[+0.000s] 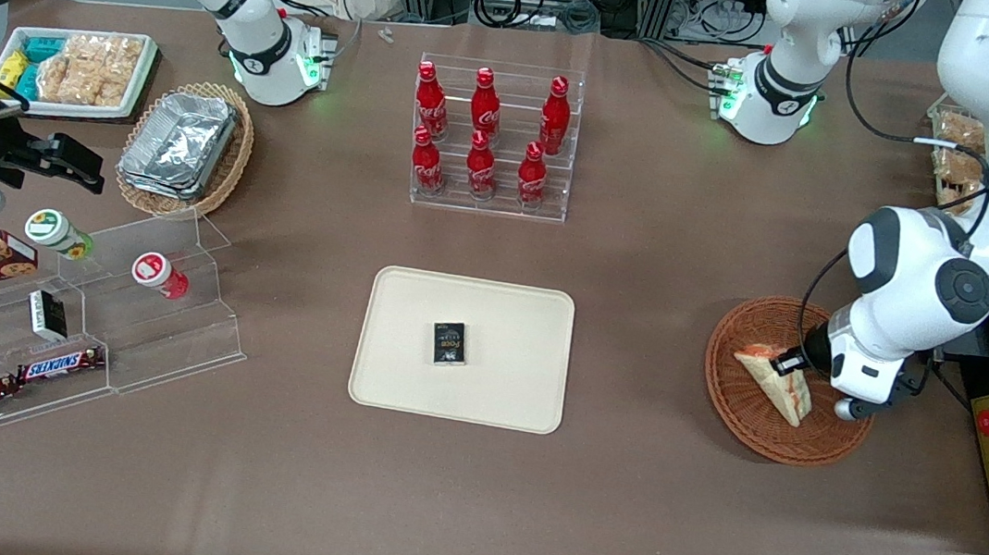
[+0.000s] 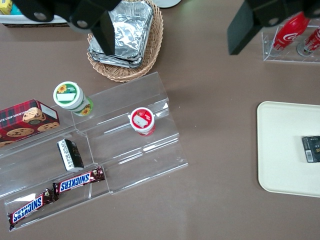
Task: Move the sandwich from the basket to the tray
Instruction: 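Lift the sandwich up out of the basket with the left gripper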
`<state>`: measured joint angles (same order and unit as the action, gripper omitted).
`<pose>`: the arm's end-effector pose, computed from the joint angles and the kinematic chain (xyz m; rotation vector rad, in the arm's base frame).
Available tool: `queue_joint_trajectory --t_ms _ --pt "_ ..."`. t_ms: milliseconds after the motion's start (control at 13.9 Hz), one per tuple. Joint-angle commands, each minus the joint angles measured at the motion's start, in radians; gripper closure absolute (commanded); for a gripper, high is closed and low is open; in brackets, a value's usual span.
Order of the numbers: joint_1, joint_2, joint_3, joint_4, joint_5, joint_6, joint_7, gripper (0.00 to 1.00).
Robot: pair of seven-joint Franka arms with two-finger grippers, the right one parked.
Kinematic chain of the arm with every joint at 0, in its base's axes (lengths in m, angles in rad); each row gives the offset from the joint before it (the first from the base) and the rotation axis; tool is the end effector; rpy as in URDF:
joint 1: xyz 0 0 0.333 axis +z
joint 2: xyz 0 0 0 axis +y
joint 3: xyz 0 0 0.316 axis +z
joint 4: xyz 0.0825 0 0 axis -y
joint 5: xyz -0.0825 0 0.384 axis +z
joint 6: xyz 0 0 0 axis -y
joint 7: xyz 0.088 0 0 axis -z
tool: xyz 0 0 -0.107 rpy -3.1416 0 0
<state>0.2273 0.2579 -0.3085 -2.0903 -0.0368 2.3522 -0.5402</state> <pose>0.5790 -0.0441 0.3072 2.9455 0.7442 -0.0263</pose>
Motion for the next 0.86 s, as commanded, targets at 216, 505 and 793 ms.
queue_joint_trajectory --t_ms 216,505,793 --pt "-0.009 -0.126 -0.070 0.241 0.015 -0.445 -0.003 1.00" --pt "-0.009 -0.100 -0.086 0.479 0.011 -0.669 0.005 1.00" --pt "-0.011 -0.062 -0.193 0.475 -0.002 -0.630 0.071 1.00"
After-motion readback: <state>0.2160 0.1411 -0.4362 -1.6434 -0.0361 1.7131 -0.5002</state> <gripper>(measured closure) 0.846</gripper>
